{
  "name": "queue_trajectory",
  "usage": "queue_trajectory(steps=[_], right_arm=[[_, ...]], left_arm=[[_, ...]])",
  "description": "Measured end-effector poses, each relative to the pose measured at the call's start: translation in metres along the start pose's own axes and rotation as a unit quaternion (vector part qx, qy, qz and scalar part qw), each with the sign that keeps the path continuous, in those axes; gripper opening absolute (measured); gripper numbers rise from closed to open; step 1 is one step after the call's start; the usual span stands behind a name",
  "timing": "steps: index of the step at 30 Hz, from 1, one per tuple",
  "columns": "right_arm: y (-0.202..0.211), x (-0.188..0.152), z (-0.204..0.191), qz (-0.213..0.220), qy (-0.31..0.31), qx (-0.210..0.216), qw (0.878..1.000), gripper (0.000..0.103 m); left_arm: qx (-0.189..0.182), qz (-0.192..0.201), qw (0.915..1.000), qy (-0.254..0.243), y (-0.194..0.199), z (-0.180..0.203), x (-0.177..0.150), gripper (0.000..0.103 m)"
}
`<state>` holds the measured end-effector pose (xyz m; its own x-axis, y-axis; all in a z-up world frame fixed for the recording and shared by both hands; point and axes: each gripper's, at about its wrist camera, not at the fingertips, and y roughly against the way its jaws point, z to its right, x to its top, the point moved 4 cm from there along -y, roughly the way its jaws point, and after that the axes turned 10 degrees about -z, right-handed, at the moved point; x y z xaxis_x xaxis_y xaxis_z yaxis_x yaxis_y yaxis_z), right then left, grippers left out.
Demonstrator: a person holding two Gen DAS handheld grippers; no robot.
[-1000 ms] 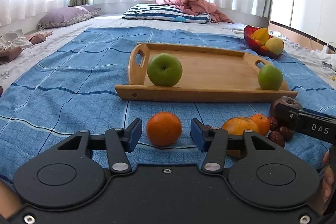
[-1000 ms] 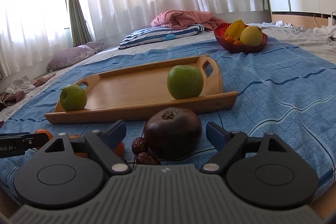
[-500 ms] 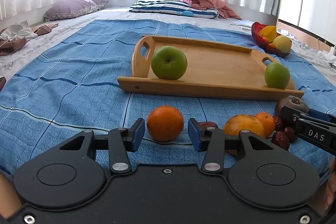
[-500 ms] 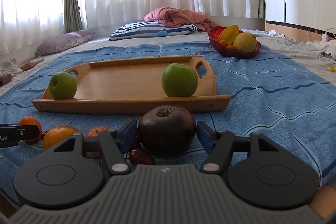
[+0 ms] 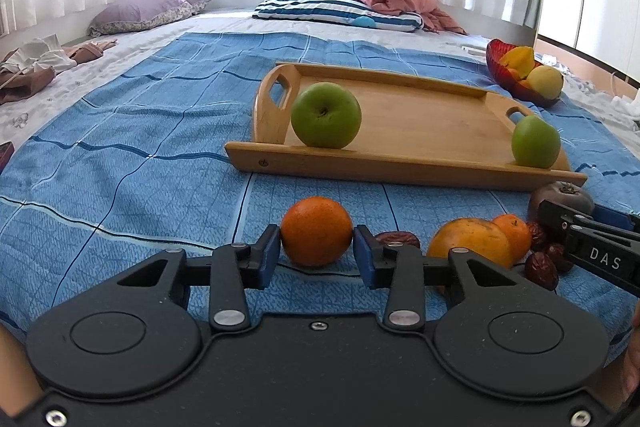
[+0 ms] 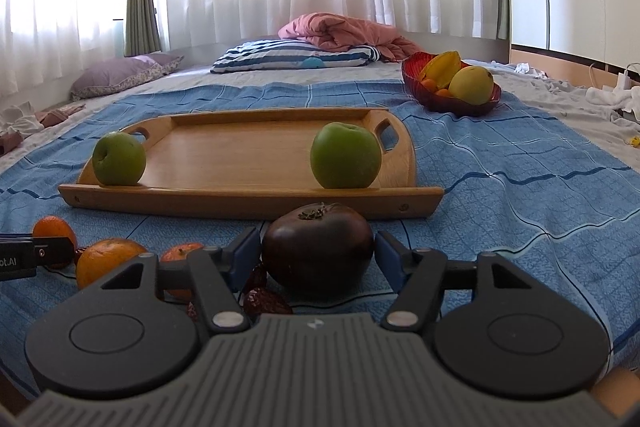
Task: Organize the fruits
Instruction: 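Carry the orange and dark apple onto the wooden tray with both grippers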
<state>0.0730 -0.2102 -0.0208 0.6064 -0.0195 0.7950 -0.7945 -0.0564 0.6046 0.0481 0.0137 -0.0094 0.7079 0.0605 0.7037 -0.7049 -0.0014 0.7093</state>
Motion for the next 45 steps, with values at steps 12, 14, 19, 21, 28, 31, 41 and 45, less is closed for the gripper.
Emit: queue_trajectory(steps=[12, 14, 19, 21, 28, 31, 41, 45], right_arm=[[-0.008, 0.004, 0.004, -0.021, -0.01, 0.016, 1.0, 0.069], [-0.008, 0.004, 0.005, -0.021, -0.012, 0.017, 1.0, 0.068], [-0.008, 0.006, 0.008, -0.022, -0.015, 0.022, 0.999, 0.066], [-0.007, 0.007, 0.009, -0.021, -0.018, 0.025, 0.999, 0.065], [-0.003, 0.01, 0.012, -0.014, -0.034, 0.031, 0.999, 0.065], [0.003, 0.014, 0.013, -0.003, -0.036, 0.034, 0.999, 0.065], [0.019, 0.05, 0.02, 0.039, -0.041, 0.047, 0.997, 0.065], [0.019, 0.069, 0.026, 0.049, -0.042, 0.051, 0.997, 0.065]], left_arm=[[0.002, 0.002, 1.0, 0.0, -0.012, 0.001, 0.005, 0.038], [0.002, -0.001, 1.0, 0.007, -0.017, 0.0, 0.006, 0.039], [0.004, 0.003, 1.0, 0.004, -0.02, 0.0, 0.012, 0.038], [0.003, 0.004, 1.0, 0.0, -0.019, 0.001, 0.014, 0.038], [0.01, 0.031, 0.9993, -0.021, -0.005, 0.008, 0.025, 0.038], [0.012, 0.039, 0.9987, -0.029, 0.0, 0.009, 0.03, 0.038], [0.0, 0.053, 0.9984, -0.022, 0.009, 0.003, 0.063, 0.038], [-0.015, 0.057, 0.9981, -0.02, 0.014, -0.001, 0.085, 0.038]])
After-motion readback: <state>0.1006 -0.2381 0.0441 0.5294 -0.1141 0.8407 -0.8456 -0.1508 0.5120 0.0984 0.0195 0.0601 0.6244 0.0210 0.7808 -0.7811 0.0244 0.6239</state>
